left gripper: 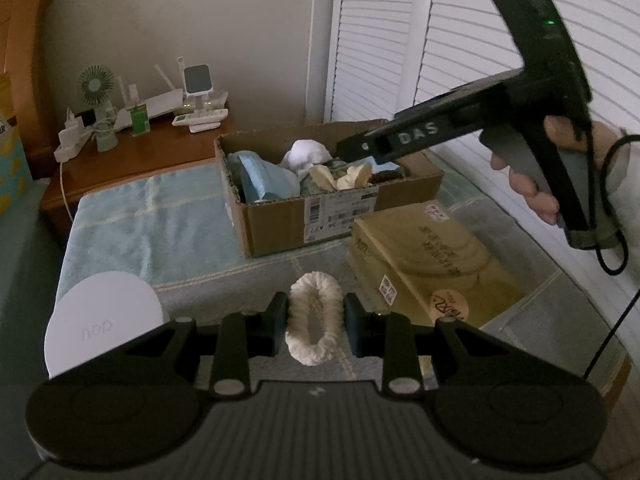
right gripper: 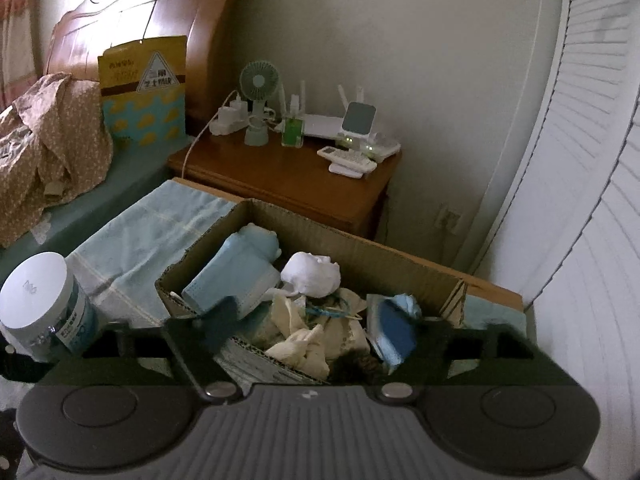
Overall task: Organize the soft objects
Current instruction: 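Carry the beige bundle into the box and open right tool while left carries ring, then lower the cream ring into the cardboard box and open left tool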
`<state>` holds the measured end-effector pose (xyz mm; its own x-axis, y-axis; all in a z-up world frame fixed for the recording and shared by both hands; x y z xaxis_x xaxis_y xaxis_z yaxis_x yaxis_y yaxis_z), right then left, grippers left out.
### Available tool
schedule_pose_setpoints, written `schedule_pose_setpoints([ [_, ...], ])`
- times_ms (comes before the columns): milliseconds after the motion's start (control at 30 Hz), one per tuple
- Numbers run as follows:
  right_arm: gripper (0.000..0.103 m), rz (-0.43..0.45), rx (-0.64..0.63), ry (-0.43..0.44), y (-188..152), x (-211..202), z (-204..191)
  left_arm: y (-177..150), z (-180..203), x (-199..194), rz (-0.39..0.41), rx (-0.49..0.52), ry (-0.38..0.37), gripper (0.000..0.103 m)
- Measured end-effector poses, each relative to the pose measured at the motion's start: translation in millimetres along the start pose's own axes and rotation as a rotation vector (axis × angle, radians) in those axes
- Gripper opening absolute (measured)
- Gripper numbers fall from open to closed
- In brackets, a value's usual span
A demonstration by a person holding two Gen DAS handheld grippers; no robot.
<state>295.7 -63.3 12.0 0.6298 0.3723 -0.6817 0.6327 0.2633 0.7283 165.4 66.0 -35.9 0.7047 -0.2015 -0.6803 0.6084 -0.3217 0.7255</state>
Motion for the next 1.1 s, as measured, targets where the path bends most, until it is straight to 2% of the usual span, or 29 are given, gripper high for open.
schedule_pose_setpoints([
  [200, 0.103, 0.018, 0.036, -0.010, -4, -18, 6, 3, -2, 0, -0.002, 0.011, 0.004, 0.029],
  [400, 0.103, 0.030, 0.102, -0.064, -25, -49, 14, 21, -7, -3, 0.015, 0.032, 0.005, 0.029],
  [733, 0.103, 0.038, 0.214, -0.122, -91, -100, 21, 90, -7, 19, 0.055, 0.083, -0.035, 0.029],
  [1100, 0.103, 0.056, 0.235, -0.136, -101, -122, 27, 155, 7, 80, 0.060, 0.132, -0.070, 0.031],
])
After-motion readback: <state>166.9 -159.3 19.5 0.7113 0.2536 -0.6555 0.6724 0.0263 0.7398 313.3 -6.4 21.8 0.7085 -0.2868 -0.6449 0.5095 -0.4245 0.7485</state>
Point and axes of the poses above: each gripper's, at about its wrist camera, not at the fingertips, and x roughly the way its jaws point, z to its right, y to its top, the point moved 3 cm from there along x, roughly the way its jaws point, and after that the axes turned 14 degrees about x, right-handed, at the moved point
